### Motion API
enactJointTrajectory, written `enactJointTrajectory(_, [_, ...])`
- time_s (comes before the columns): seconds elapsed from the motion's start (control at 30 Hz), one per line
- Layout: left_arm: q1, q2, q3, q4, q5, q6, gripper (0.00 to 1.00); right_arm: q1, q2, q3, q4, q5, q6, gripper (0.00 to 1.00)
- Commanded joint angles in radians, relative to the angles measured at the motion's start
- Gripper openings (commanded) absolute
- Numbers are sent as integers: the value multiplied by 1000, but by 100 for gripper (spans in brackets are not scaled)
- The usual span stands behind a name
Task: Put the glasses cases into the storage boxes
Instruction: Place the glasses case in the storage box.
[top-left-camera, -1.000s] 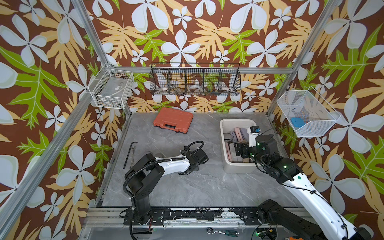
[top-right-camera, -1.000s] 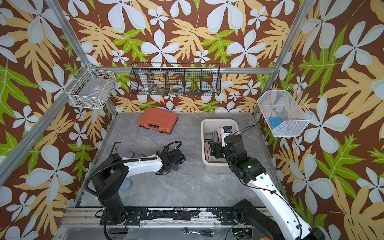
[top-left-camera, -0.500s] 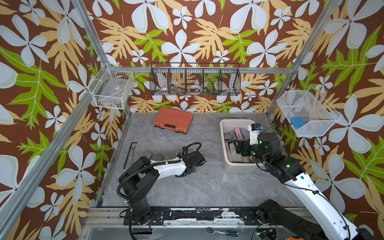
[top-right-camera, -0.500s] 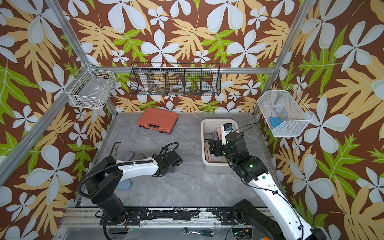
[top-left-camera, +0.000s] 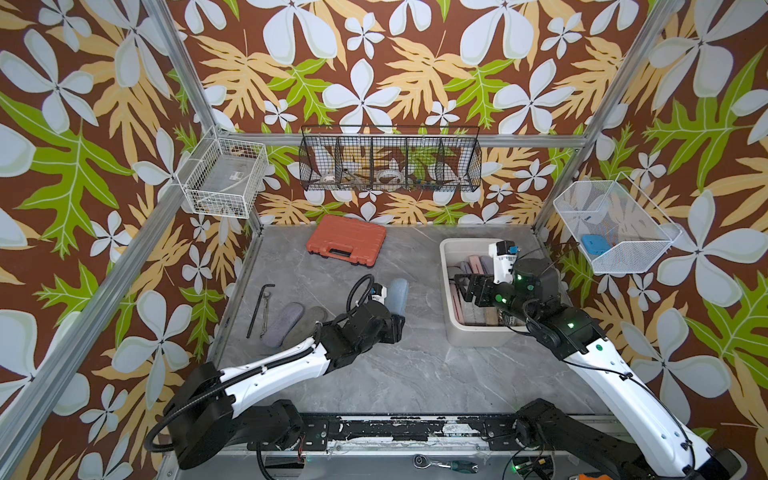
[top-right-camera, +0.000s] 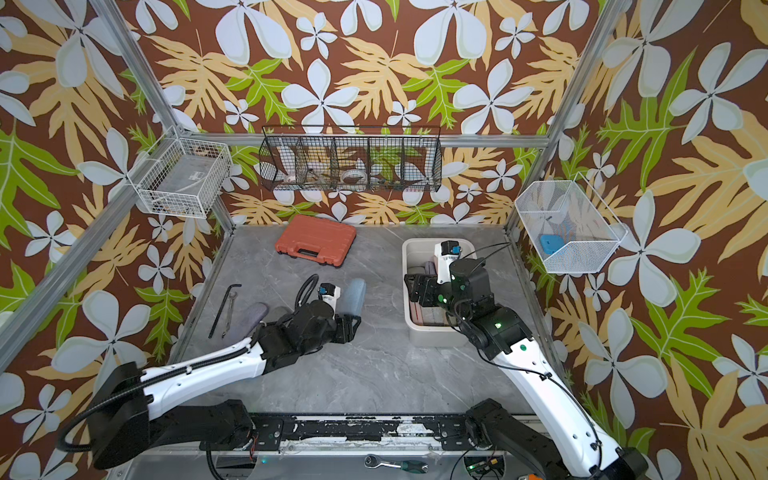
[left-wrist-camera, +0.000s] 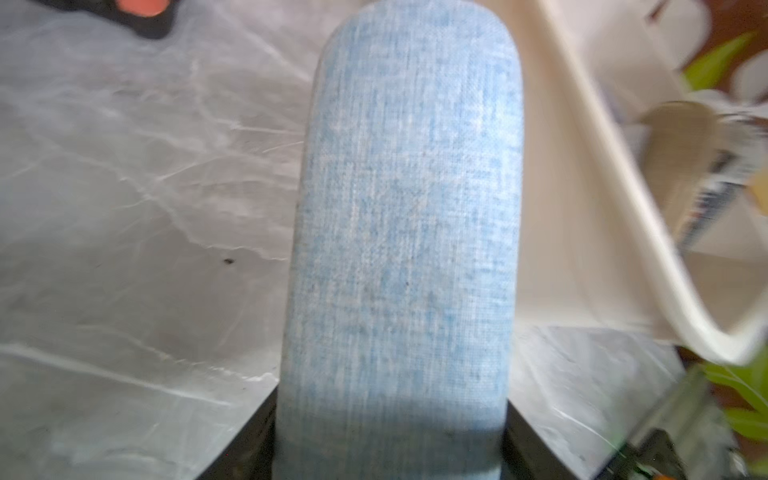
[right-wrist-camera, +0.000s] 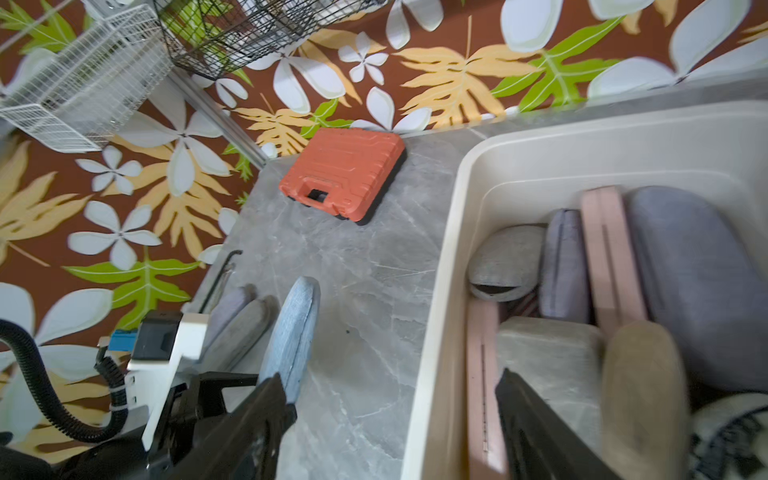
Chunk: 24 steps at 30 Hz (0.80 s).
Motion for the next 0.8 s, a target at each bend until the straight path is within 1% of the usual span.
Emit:
enactJointTrajectory(0.0, [-15, -87, -48, 259, 77, 99, 53, 1, 15, -29, 171, -215, 121, 79])
enactJointTrajectory(0.07, [-16, -134, -73, 304, 84, 110, 53, 5, 23, -51, 241, -269, 173, 78])
enactJointTrajectory(0.17, [-17, -181, -96, 352, 102, 112, 54, 28, 44, -46, 245, -244, 184, 74])
enactJointTrajectory(0.3, [-17, -176, -89, 346, 119, 109, 54, 73, 95, -18, 247, -244, 187, 69])
enactJointTrajectory(0.47, [-17, -149, -90, 341, 124, 104, 53, 154, 111, 6, 262, -151, 175, 70])
enactJointTrajectory(0.6, [-16, -148, -95, 347, 118, 97, 52, 188, 152, 13, 266, -138, 186, 69])
enactJointTrajectory(0.7, [-17, -148, -97, 353, 123, 96, 52, 220, 181, 18, 254, -93, 191, 68])
enactJointTrajectory(0.77, [-17, -145, -103, 359, 123, 95, 52, 235, 202, 23, 258, -97, 191, 66])
